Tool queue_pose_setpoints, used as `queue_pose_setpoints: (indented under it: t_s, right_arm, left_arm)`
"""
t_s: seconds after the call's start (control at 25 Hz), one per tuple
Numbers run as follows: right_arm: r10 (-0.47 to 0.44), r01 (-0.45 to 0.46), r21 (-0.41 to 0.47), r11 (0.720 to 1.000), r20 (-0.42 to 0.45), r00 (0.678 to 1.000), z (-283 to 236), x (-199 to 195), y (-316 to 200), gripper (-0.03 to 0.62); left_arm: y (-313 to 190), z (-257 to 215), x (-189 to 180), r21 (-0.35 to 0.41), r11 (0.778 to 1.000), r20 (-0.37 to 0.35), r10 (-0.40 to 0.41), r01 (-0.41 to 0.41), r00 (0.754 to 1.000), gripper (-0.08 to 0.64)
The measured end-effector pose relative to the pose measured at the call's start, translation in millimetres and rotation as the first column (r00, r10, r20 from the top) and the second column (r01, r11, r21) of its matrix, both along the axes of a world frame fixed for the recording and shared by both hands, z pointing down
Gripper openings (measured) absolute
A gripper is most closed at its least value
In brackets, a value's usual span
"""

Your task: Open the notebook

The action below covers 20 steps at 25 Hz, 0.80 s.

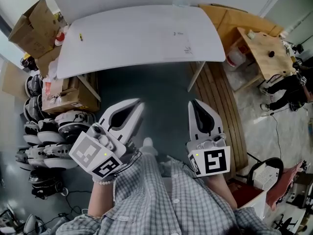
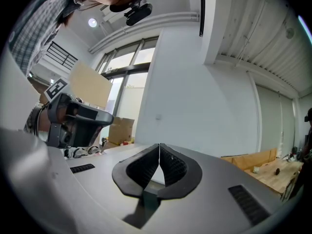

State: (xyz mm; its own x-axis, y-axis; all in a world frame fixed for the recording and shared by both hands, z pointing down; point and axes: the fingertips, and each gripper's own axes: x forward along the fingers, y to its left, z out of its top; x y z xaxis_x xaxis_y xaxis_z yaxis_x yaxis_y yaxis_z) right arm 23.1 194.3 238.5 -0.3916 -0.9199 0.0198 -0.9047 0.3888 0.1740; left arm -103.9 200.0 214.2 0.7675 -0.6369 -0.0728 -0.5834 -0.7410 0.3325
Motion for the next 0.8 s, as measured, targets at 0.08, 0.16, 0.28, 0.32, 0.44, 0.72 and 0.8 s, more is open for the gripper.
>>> queue_pose_setpoints:
  t_s: [0.08,0.16,0.28,0.32,0.44,0.72,0.8]
  right_arm:
    - [0.001,-0.001,0.006,1.000,-0.016,1.000,-1,-5,-10,0.021]
    - [0.008,-0.008,0.012,1.000,-0.029,1.000,-3,-8,-19,0.021]
    - [0.028,-0.027,0.016,0.999,-0.035,0.999,-3,-10,-33,0.021]
    - [0.035,-0.034,0.018,0.999,-0.034,0.999,-3,-10,-37,0.021]
    - [0.056,-0.056,0.021,0.998,-0.035,0.998,-2,-12,-47,0.021]
    - [0.096,-0.095,0.029,0.995,-0.036,0.995,0,-13,-64,0.021]
    - [0.106,-0.105,0.027,0.994,-0.041,0.994,0,-12,-69,0.021]
  left_arm:
    - [-10,1,-6,-0.002,1.000,-0.015,0.000,0.000,1.000,0.008]
    - [-20,1,-10,-0.002,1.000,-0.023,0.005,-0.005,1.000,0.008]
    - [-34,1,-14,0.001,1.000,-0.026,0.018,-0.018,0.999,0.008]
    - [-39,2,-15,0.001,1.000,-0.027,0.023,-0.023,0.999,0.008]
    - [-52,3,-18,0.006,0.999,-0.025,0.041,-0.040,0.999,0.008]
    - [-74,3,-18,0.020,0.996,-0.018,0.085,-0.084,0.996,0.008]
    - [-77,2,-18,0.030,0.995,-0.008,0.093,-0.093,0.996,0.008]
